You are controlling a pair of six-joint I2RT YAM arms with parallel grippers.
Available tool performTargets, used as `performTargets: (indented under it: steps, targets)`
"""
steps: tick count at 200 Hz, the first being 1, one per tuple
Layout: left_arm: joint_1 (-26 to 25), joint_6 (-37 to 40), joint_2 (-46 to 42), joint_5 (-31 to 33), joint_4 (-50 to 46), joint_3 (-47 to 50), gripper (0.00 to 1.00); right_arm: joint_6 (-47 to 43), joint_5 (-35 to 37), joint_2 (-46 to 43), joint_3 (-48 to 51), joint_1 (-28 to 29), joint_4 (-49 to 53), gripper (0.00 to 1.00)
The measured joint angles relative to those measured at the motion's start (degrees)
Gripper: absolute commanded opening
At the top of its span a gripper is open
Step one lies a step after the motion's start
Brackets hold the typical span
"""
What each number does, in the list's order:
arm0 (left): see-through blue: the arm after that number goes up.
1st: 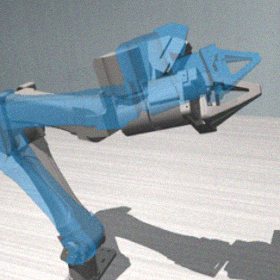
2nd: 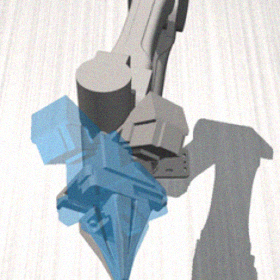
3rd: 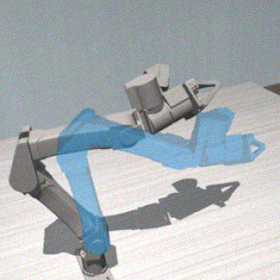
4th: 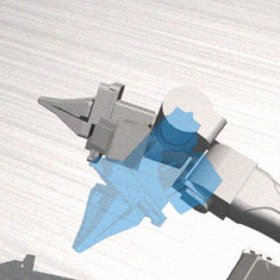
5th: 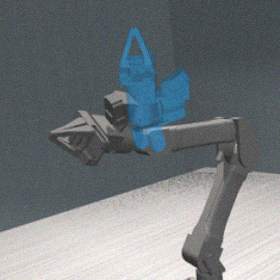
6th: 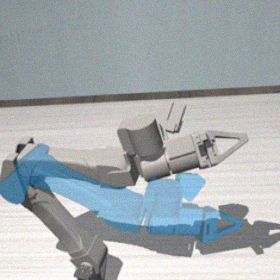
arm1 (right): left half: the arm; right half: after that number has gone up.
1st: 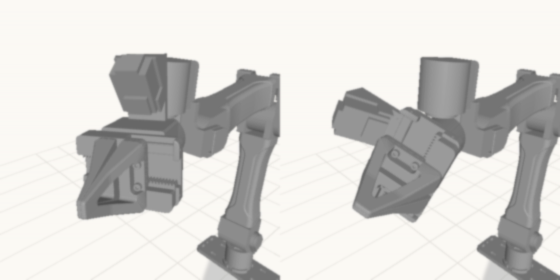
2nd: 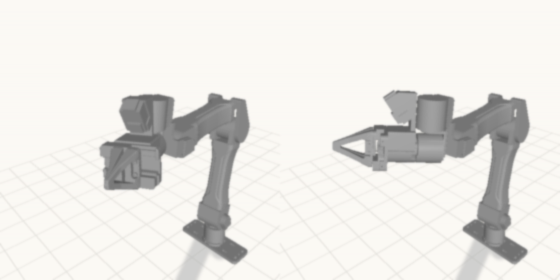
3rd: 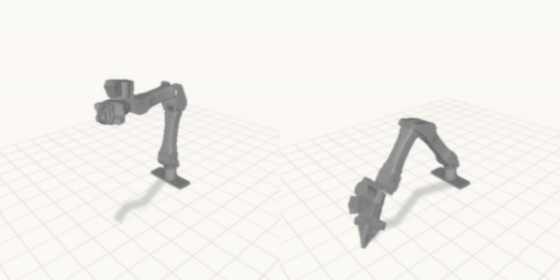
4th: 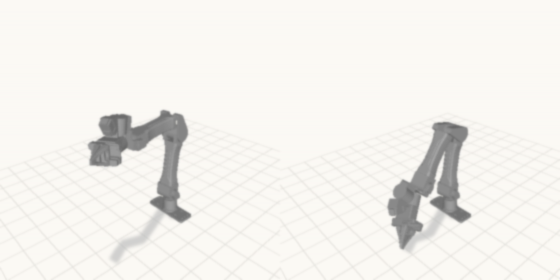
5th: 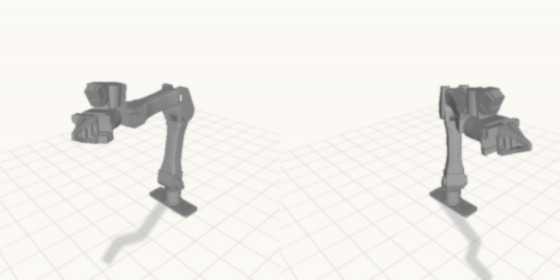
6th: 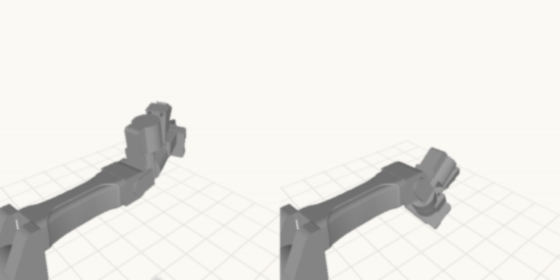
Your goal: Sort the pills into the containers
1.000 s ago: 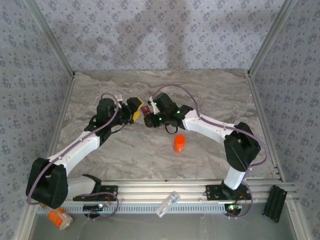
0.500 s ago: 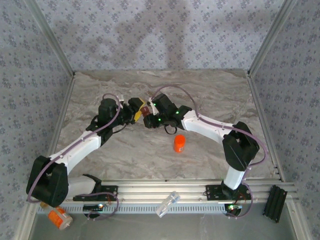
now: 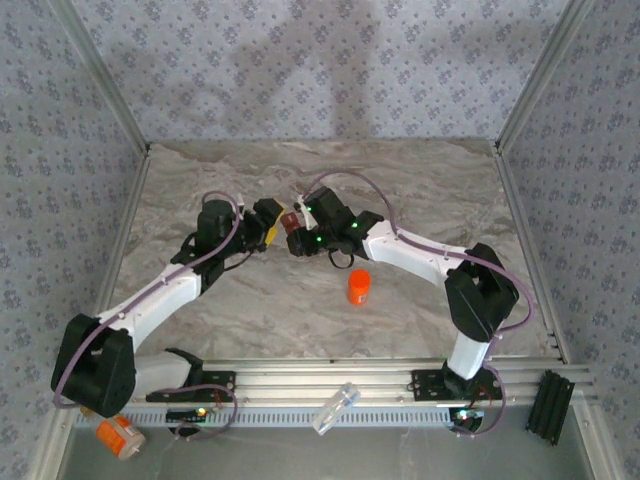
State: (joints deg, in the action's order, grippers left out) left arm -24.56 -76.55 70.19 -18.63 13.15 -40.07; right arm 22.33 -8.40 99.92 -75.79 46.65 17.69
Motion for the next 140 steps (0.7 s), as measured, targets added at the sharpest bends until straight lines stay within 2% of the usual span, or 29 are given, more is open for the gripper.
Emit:
performTargets:
  steps: [140]
  targets:
    - [-1.1, 0.0, 1.0, -0.1, 0.6, 0.0, 0.72, 0.4, 0.0, 1.8, 0.0, 0.8, -0.4, 0.30]
